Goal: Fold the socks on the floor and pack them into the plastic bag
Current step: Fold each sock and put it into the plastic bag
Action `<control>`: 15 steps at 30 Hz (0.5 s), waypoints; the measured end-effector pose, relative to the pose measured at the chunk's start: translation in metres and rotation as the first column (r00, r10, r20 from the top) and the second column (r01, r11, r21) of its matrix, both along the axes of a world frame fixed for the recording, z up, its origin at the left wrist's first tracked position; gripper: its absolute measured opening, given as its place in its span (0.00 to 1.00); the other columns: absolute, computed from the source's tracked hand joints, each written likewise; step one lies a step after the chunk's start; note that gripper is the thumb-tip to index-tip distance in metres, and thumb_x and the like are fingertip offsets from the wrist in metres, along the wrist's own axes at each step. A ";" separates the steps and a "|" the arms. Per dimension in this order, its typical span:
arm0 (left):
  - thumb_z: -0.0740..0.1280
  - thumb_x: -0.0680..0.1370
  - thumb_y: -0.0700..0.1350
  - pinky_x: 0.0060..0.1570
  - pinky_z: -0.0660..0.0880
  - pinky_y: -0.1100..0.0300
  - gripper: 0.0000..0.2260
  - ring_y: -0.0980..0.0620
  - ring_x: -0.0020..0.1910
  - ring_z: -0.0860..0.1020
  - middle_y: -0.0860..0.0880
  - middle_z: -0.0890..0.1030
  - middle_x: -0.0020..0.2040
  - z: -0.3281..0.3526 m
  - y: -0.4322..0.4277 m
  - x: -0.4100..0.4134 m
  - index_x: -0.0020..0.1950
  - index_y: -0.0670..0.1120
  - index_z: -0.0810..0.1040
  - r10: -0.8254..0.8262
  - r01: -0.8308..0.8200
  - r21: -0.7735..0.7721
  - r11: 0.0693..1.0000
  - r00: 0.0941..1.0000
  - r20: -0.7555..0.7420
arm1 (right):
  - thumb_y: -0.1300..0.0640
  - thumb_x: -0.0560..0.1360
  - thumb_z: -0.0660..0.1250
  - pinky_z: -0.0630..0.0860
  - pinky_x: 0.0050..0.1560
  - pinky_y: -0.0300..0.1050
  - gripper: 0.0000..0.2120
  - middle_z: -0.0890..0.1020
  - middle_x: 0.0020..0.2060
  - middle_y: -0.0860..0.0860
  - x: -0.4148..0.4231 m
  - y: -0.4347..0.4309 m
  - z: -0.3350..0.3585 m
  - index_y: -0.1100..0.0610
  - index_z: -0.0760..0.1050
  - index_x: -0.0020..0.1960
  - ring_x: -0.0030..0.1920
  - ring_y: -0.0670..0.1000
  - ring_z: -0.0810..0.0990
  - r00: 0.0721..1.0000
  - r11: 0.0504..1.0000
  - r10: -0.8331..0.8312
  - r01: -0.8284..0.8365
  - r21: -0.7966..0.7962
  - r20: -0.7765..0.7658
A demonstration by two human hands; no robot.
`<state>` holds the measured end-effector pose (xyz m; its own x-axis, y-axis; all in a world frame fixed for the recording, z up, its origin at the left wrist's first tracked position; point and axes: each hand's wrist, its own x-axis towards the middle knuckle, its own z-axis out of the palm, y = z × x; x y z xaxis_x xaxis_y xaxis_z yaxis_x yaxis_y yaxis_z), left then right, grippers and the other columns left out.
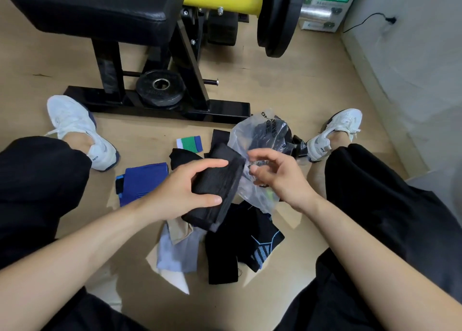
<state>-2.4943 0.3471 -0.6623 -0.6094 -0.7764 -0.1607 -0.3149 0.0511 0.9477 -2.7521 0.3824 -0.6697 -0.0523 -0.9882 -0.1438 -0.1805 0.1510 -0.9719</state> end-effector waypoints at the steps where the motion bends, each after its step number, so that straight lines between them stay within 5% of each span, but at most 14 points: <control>1: 0.80 0.69 0.44 0.63 0.77 0.53 0.32 0.57 0.63 0.78 0.57 0.79 0.65 -0.006 -0.005 0.005 0.67 0.66 0.74 0.062 -0.061 -0.019 0.998 0.997 0.053 | 0.64 0.77 0.71 0.81 0.44 0.44 0.12 0.82 0.49 0.51 -0.005 -0.003 -0.011 0.57 0.80 0.59 0.39 0.51 0.78 0.985 1.000 0.004 -0.009 -0.029 -0.170; 4: 0.80 0.70 0.45 0.59 0.79 0.52 0.32 0.55 0.60 0.78 0.55 0.78 0.63 -0.020 -0.017 0.018 0.68 0.66 0.74 0.186 -0.175 -0.067 0.982 0.960 0.211 | 0.60 0.75 0.73 0.76 0.49 0.39 0.12 0.81 0.51 0.51 -0.019 -0.010 -0.043 0.54 0.81 0.58 0.42 0.45 0.79 0.871 0.996 0.066 -0.090 -0.025 -0.486; 7: 0.80 0.70 0.43 0.55 0.79 0.56 0.31 0.56 0.58 0.79 0.56 0.79 0.61 -0.025 -0.021 0.021 0.68 0.65 0.74 0.244 -0.237 -0.061 0.970 0.946 0.214 | 0.56 0.73 0.75 0.74 0.55 0.42 0.16 0.79 0.54 0.49 -0.023 -0.015 -0.074 0.52 0.80 0.60 0.49 0.48 0.78 0.738 0.989 0.132 -0.141 0.041 -0.661; 10: 0.80 0.70 0.44 0.50 0.76 0.63 0.32 0.55 0.58 0.79 0.55 0.79 0.61 -0.031 -0.024 0.016 0.68 0.64 0.74 0.239 -0.233 -0.051 0.971 0.946 0.217 | 0.55 0.74 0.74 0.72 0.58 0.44 0.16 0.78 0.57 0.51 -0.030 -0.023 -0.104 0.52 0.79 0.61 0.57 0.52 0.78 0.655 0.981 0.194 -0.126 0.147 -0.731; 15: 0.80 0.68 0.46 0.61 0.78 0.49 0.32 0.54 0.60 0.78 0.53 0.79 0.62 -0.040 -0.022 0.004 0.67 0.67 0.74 0.200 -0.195 -0.043 0.980 0.963 0.182 | 0.54 0.74 0.74 0.74 0.59 0.47 0.25 0.81 0.56 0.52 -0.030 -0.040 -0.134 0.55 0.72 0.68 0.58 0.54 0.79 0.697 0.975 0.147 0.015 0.220 -0.701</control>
<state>-2.4899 0.3256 -0.7025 -0.4055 -0.8833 -0.2353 -0.4901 -0.0072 0.8717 -2.7826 0.3421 -0.8035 -0.1541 -0.9481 -0.2780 -0.8201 0.2797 -0.4993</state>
